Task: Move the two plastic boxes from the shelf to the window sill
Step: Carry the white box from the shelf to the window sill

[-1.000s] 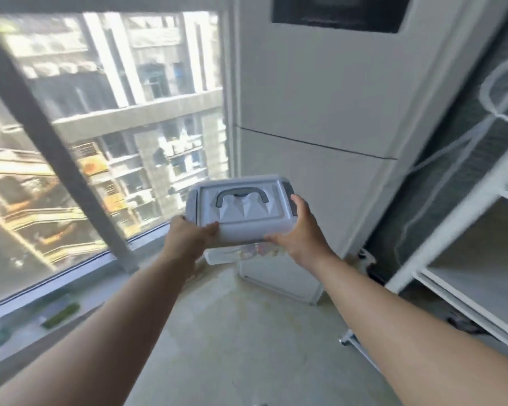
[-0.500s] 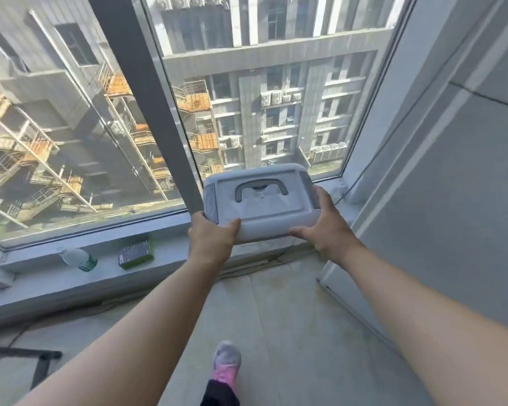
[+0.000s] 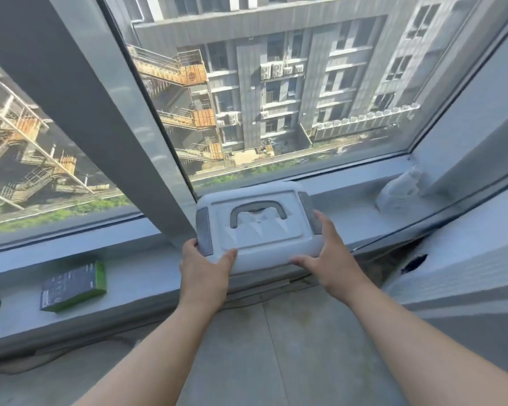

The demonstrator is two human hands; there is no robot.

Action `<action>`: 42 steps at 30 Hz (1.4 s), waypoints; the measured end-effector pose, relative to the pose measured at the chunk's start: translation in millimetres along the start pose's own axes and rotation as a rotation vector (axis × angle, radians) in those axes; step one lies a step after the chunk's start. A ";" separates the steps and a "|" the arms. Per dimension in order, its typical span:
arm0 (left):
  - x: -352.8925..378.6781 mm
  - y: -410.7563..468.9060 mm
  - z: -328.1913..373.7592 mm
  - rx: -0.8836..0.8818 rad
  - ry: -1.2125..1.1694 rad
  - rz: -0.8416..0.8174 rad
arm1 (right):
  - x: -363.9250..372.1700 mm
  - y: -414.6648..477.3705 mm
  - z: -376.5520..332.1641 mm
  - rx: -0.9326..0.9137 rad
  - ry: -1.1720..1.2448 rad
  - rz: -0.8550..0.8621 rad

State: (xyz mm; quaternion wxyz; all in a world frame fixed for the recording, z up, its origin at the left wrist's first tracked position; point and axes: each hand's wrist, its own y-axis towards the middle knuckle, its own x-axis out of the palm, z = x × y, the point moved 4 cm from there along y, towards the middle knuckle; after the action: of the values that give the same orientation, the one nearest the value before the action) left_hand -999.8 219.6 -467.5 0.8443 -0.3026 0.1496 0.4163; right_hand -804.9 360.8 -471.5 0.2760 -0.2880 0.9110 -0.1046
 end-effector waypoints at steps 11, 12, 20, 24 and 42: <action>43.0 82.3 -76.3 -0.038 0.048 -0.022 | 67.9 75.8 60.8 0.028 -0.059 -0.022; 45.3 85.0 -79.1 -0.039 0.043 -0.026 | 70.7 77.7 63.9 0.024 -0.061 -0.016; 48.6 84.5 -79.2 -0.026 0.035 0.004 | 71.1 74.1 60.6 -0.001 -0.117 0.030; 33.6 53.4 -48.4 0.033 0.015 0.065 | 63.9 36.1 23.3 -0.023 0.039 0.151; -23.2 -381.1 231.6 0.434 -0.409 -0.549 | -251.3 -376.4 -104.2 -0.040 0.846 0.697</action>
State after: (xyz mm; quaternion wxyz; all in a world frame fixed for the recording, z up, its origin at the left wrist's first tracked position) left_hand -711.4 173.4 -129.6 0.9806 -0.0571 -0.0237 0.1858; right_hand -516.5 204.7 -142.6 -0.1014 0.0927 0.9858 -0.0963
